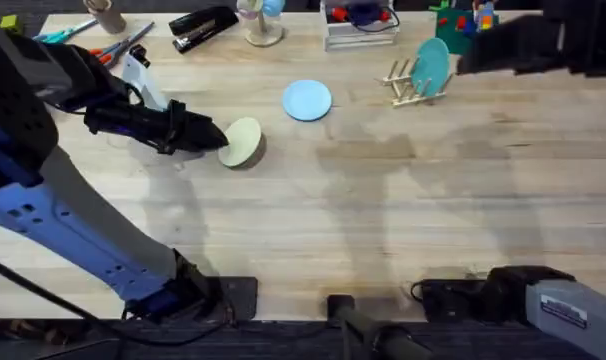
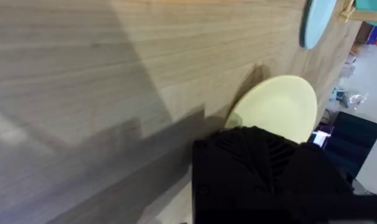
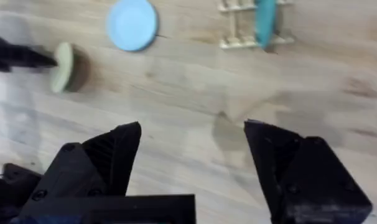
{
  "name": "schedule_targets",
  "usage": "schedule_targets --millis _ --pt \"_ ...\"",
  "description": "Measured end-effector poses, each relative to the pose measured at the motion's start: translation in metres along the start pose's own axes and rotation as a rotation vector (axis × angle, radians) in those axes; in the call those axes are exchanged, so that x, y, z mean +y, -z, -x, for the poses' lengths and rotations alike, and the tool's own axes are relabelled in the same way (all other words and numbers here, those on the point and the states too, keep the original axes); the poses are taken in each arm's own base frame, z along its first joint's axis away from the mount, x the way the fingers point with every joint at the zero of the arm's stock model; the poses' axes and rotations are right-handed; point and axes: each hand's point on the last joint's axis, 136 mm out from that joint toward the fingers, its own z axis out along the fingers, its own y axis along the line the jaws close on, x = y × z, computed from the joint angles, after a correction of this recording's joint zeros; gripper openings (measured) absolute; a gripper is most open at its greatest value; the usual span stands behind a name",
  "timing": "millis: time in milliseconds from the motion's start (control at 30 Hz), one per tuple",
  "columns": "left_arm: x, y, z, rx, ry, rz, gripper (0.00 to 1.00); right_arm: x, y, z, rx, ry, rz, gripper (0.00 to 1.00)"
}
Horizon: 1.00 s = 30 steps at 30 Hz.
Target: Pick up the plates from the table one by one and place each into a slot on the dish rack.
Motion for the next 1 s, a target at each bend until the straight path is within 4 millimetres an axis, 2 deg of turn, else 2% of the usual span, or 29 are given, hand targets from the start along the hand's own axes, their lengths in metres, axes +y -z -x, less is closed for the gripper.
schedule_targets --millis 233,433,567,767,1000 --pt "0.000 0.000 0.000 0.000 0.000 0.000 0.042 0.036 -0.039 0.023 0.010 0.020 0.141 0.994" --pt "0.000 0.000 0.000 0.000 0.000 0.000 0.042 0.079 -0.094 0.030 0.082 0.035 0.233 0.993" --pt "0.000 0.000 0.000 0.000 0.000 0.000 0.042 0.108 -0.138 0.024 0.157 0.003 0.275 0.993" --pt "0.000 0.000 0.000 0.000 0.000 0.000 0.042 0.143 -0.199 0.001 0.278 -0.085 0.312 0.994" --pt "0.000 0.000 0.000 0.000 -0.001 0.000 0.041 0.183 -0.244 -0.018 0.348 -0.179 0.366 0.993"
